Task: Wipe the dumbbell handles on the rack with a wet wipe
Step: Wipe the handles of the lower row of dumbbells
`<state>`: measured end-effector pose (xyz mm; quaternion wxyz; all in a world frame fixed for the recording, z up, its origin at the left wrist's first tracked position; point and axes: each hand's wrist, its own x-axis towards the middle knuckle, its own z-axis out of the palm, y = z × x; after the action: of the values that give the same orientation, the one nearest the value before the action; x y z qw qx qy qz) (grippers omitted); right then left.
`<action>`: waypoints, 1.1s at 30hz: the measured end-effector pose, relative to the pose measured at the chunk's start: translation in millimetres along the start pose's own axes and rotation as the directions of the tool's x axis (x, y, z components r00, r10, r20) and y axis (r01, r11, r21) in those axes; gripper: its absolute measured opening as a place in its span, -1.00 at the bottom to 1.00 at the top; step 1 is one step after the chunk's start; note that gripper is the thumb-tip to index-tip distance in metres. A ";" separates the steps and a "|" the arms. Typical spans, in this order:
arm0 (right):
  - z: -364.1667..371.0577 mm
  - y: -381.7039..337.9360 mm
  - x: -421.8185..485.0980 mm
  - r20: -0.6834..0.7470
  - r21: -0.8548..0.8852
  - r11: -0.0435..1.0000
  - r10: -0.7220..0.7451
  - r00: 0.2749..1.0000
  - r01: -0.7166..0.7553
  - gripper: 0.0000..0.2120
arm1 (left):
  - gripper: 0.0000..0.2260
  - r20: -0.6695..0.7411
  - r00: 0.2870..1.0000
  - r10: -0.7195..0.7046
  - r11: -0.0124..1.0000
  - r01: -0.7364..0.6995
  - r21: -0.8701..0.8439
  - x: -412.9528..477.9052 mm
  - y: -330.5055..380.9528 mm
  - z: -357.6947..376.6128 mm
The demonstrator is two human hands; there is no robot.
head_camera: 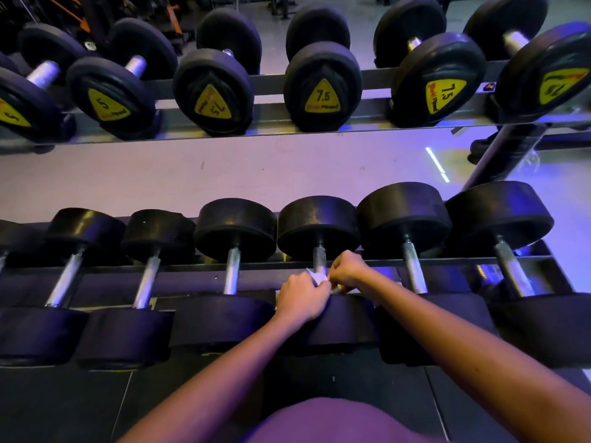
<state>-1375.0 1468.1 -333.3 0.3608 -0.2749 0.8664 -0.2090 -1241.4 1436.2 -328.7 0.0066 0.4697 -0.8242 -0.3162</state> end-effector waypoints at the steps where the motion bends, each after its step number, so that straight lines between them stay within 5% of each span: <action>1: 1.1 4.3 -2.5 0.019 -0.016 1.000 0.011 1.000 -0.011 -0.91 | -0.60 0.002 1.000 -0.003 1.000 0.003 0.005 0.9 -0.2 0.7; 12: -6.7 -6.5 8.7 -0.320 0.251 0.961 -0.034 0.947 0.119 -0.88 | -0.57 -0.010 1.000 -0.014 1.000 0.014 -0.008 -1.4 2.0 0.2; 26: 6.3 17.9 -2.8 -0.056 0.008 0.993 -0.117 0.992 0.118 -0.93 | -0.59 0.003 0.999 -0.048 0.999 0.048 0.012 -2.9 3.3 0.1; 33: 2.5 -1.0 9.9 -0.288 0.179 0.973 -0.090 0.954 0.145 -0.94 | -0.60 0.002 0.999 -0.041 0.999 0.041 0.001 -3.1 3.7 0.3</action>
<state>-1378.7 1460.7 -339.5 0.2481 -0.2569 0.8652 -0.3518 -1242.6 1440.1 -326.1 -0.0008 0.4862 -0.8147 -0.3161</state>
